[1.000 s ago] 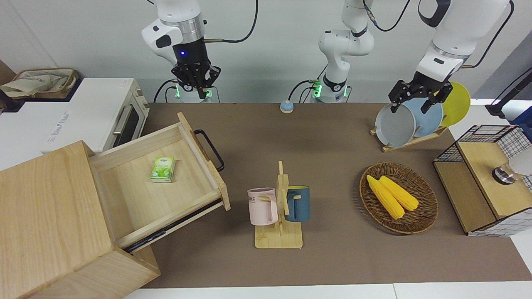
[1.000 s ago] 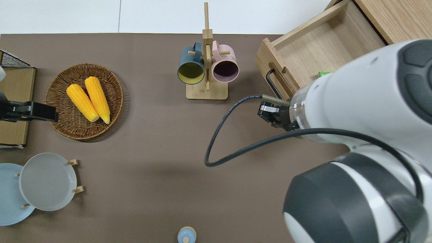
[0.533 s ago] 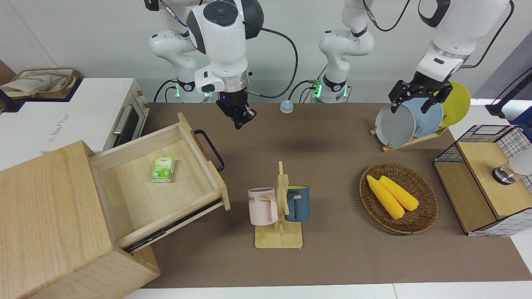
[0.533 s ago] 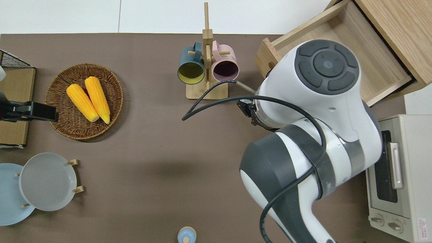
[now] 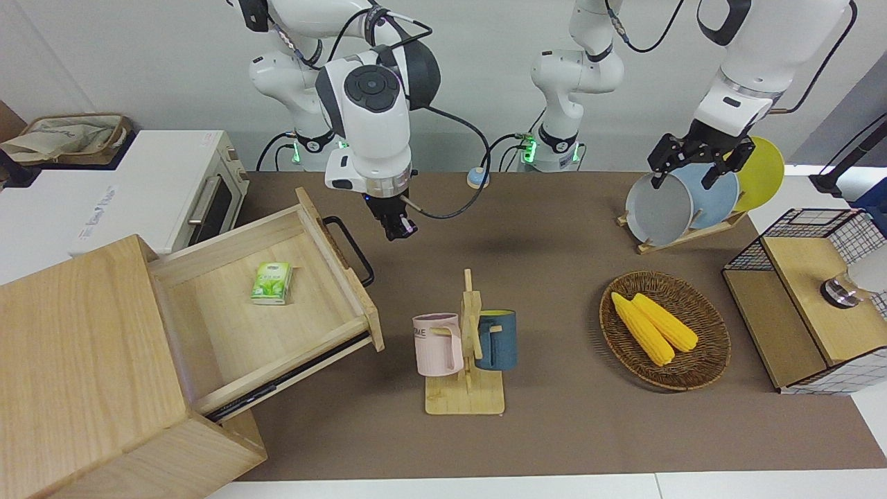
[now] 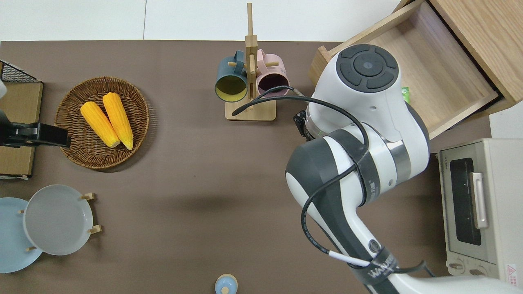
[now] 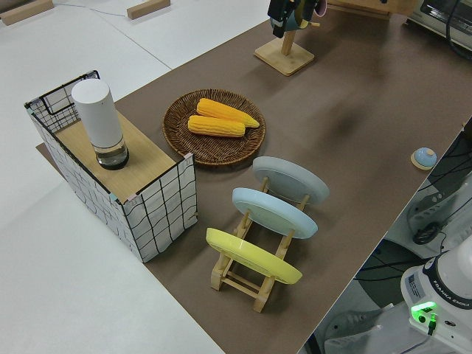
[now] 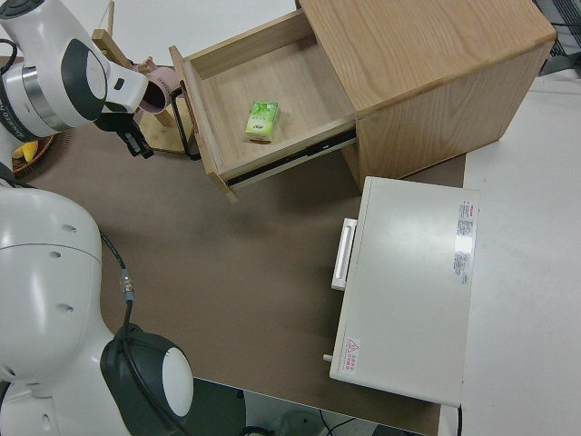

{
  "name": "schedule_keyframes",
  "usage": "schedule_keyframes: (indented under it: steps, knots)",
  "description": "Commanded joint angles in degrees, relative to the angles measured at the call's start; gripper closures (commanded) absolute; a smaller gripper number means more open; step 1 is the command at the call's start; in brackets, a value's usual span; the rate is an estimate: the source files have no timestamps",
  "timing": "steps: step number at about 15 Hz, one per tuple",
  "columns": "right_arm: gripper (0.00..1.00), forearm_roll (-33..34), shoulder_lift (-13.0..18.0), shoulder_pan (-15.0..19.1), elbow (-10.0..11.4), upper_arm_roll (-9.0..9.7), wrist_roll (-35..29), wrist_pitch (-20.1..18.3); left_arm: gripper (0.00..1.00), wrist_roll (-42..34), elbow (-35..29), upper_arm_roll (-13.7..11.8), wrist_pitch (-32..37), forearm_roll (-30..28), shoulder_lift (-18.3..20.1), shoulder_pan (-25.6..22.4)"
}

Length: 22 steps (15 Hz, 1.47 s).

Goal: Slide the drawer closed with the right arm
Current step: 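Push the drawer front away from the robot with the right gripper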

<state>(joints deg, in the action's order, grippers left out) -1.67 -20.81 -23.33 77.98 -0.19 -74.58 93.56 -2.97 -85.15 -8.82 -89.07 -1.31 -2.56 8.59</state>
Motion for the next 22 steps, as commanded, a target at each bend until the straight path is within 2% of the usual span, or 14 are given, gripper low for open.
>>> schedule_keyframes:
  steps: [1,2,11,14,18,22]
  knots:
    - [1.000,-1.23,-1.52,0.83,-0.37,0.27,-2.15,1.10,0.00,-0.37,1.12,-0.93,-0.05,0.78,-0.69,0.99]
    - [1.000,-1.14,-1.52,1.26,-0.46,-0.16,-1.72,1.54,0.00,-0.37,1.12,-0.93,-0.05,0.78,-0.69,0.99]
    - [1.000,-1.49,-2.13,4.52,-0.46,-0.25,1.01,4.79,0.00,-0.37,1.12,-0.93,-0.05,0.78,-0.69,0.99]
    - [1.000,-1.49,-2.22,5.48,-0.55,-0.34,2.06,4.88,0.00,-0.37,1.12,-0.93,-0.05,0.78,-0.69,0.99]
    - [1.000,-1.58,-2.31,7.24,-0.46,-0.34,6.81,4.88,0.00,-0.37,1.12,-0.93,-0.05,0.78,-0.69,0.99]
    - [1.000,-1.75,-2.92,9.52,-0.46,-0.43,7.61,6.02,0.00,-0.37,1.12,-0.93,-0.05,0.87,-0.69,0.99]
